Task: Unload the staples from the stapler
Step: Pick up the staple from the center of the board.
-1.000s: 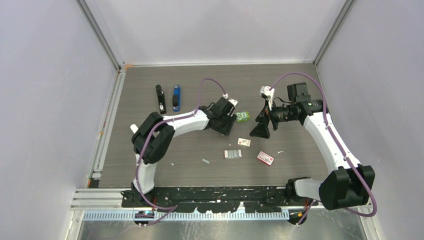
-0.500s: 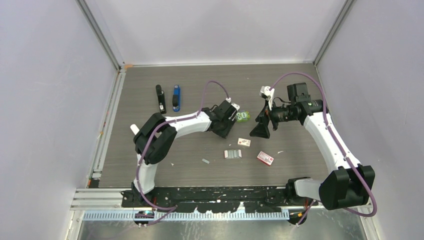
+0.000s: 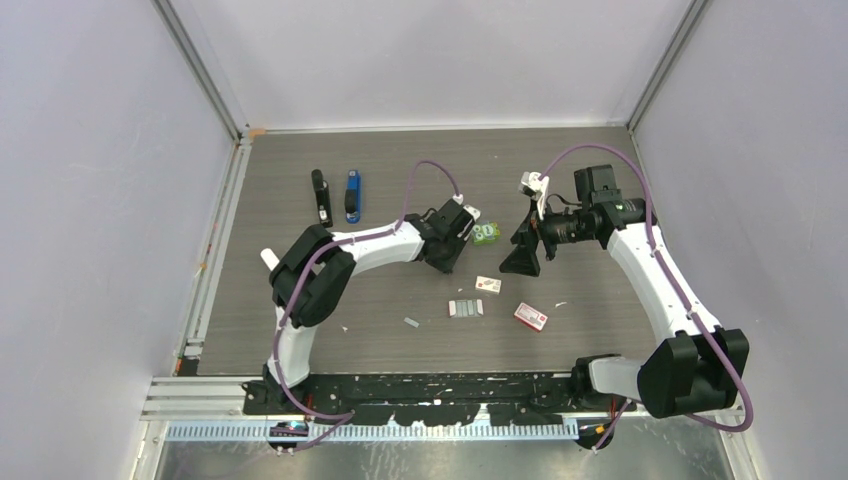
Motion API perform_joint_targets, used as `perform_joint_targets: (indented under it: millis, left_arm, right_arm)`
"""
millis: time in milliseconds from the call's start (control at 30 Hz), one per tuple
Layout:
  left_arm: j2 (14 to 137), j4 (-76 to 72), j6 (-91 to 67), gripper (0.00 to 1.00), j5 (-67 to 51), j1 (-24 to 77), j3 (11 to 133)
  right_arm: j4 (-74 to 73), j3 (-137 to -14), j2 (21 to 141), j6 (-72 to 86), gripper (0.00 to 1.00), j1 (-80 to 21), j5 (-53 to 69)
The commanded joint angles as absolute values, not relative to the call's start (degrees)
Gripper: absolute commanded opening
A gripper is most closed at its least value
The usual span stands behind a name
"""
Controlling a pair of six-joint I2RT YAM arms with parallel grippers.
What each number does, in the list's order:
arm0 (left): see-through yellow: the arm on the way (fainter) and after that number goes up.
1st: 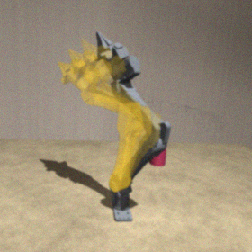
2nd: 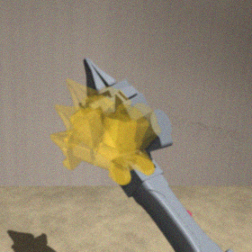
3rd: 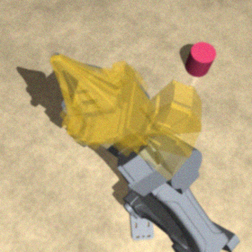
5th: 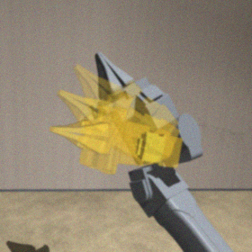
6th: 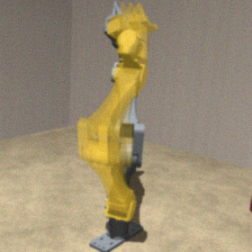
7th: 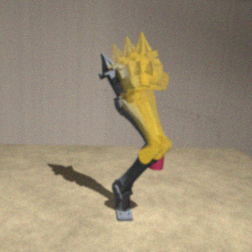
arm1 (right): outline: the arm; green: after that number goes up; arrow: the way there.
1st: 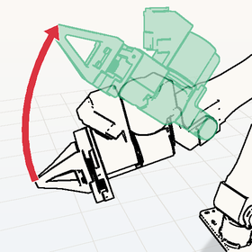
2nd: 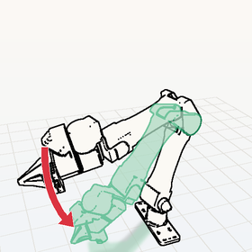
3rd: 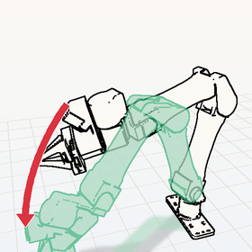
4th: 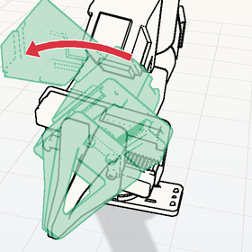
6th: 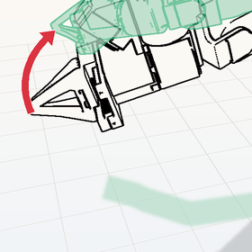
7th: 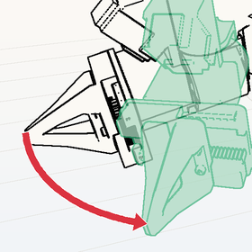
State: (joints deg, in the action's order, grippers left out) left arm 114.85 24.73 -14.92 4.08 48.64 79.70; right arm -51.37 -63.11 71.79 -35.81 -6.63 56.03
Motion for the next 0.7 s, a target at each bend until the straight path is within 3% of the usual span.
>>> perform_joint_targets:
  millis: [0, 333, 567, 667]
  left_arm:
    - [115.6, 25.5, -14.58, 0.14, 4.22, 48.78, 80.84]
    - [107.08, 20.06, -18.87, 0.06, 3.1, 48.78, 75.29]
    - [89.72, 2.23, -30.13, 0.06, -6.07, 48.7, 57.74]
    - [82.53, -10.41, -37.55, 0.06, -10.32, 48.69, 48.3]
  right_arm:
    - [-51.55, -65.3, 71.81, -35.51, 1.0, -6.49, 57.74]
    - [-49.48, -65.2, 72.38, -31.41, 1.0, -6.46, 57.94]
    - [-39.15, -63.1, 71.91, -14.26, 1.0, -6.46, 64.99]
    - [-26.21, -58.99, 70.01, 0.48, 1.0, -6.69, 68.7]
